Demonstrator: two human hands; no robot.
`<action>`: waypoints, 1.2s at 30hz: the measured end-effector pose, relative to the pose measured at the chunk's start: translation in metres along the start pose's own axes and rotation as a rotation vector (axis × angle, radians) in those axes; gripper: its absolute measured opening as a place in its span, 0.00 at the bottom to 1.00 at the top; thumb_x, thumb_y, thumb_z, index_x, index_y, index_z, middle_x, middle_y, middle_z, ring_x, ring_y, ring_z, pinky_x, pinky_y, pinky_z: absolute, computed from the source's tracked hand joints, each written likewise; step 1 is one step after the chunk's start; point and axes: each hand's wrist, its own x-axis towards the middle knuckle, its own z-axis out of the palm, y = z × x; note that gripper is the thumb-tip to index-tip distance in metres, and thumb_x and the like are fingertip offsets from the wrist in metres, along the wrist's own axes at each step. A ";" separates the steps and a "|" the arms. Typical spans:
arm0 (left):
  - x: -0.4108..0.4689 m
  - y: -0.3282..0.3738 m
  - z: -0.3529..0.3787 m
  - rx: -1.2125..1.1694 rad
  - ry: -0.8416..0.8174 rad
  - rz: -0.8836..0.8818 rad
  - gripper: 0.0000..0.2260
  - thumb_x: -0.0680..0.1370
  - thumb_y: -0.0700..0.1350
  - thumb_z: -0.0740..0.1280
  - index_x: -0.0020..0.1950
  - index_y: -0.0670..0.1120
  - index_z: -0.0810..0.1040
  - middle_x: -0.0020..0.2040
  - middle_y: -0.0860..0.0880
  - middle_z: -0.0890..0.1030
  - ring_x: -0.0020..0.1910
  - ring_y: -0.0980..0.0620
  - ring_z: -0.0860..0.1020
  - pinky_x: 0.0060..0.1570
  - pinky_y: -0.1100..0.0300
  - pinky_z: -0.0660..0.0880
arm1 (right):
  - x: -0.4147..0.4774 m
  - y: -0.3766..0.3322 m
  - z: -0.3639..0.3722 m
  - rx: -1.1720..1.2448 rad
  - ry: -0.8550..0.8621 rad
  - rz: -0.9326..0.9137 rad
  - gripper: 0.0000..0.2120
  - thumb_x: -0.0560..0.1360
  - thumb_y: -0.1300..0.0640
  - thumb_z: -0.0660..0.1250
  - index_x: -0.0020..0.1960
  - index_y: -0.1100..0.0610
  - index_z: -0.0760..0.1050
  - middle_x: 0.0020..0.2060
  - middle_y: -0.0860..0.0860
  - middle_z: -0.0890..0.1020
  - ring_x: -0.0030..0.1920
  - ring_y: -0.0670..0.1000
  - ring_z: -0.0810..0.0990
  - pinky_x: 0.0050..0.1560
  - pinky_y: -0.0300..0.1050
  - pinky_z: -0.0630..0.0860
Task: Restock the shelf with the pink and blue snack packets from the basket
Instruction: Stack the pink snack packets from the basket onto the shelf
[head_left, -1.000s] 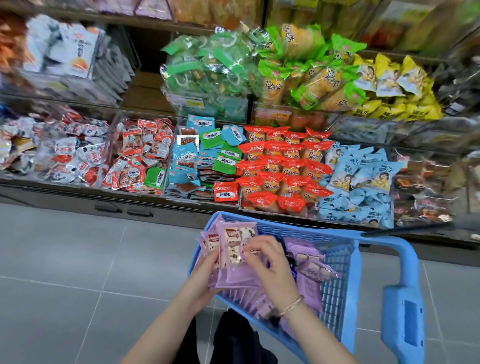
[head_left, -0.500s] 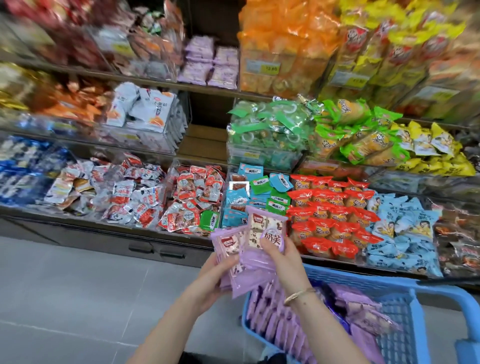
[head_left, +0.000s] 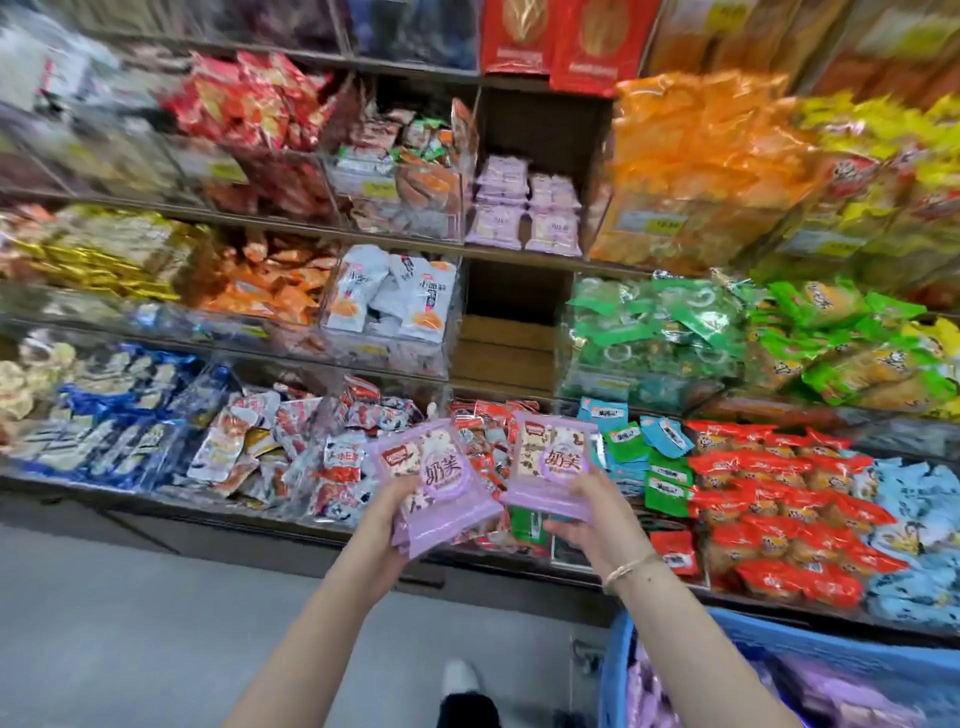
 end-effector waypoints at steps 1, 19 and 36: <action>0.009 0.009 -0.002 0.010 -0.011 0.011 0.19 0.66 0.47 0.70 0.56 0.44 0.79 0.48 0.43 0.82 0.43 0.44 0.79 0.41 0.55 0.77 | 0.010 -0.006 0.006 -0.013 -0.007 -0.016 0.13 0.76 0.65 0.58 0.59 0.55 0.68 0.56 0.60 0.77 0.49 0.55 0.77 0.36 0.47 0.77; 0.167 0.153 0.004 0.028 -0.066 0.158 0.15 0.68 0.46 0.68 0.55 0.50 0.79 0.50 0.44 0.81 0.48 0.42 0.73 0.42 0.52 0.66 | 0.184 -0.128 0.081 -0.245 -0.014 -0.268 0.15 0.74 0.63 0.67 0.58 0.56 0.66 0.46 0.49 0.78 0.44 0.46 0.78 0.29 0.36 0.76; 0.280 0.185 0.001 0.203 -0.172 0.038 0.17 0.66 0.55 0.72 0.52 0.52 0.82 0.51 0.46 0.82 0.35 0.49 0.71 0.29 0.60 0.63 | 0.272 -0.222 0.110 0.150 0.154 -0.342 0.18 0.76 0.66 0.53 0.62 0.58 0.72 0.47 0.54 0.80 0.39 0.50 0.77 0.33 0.39 0.74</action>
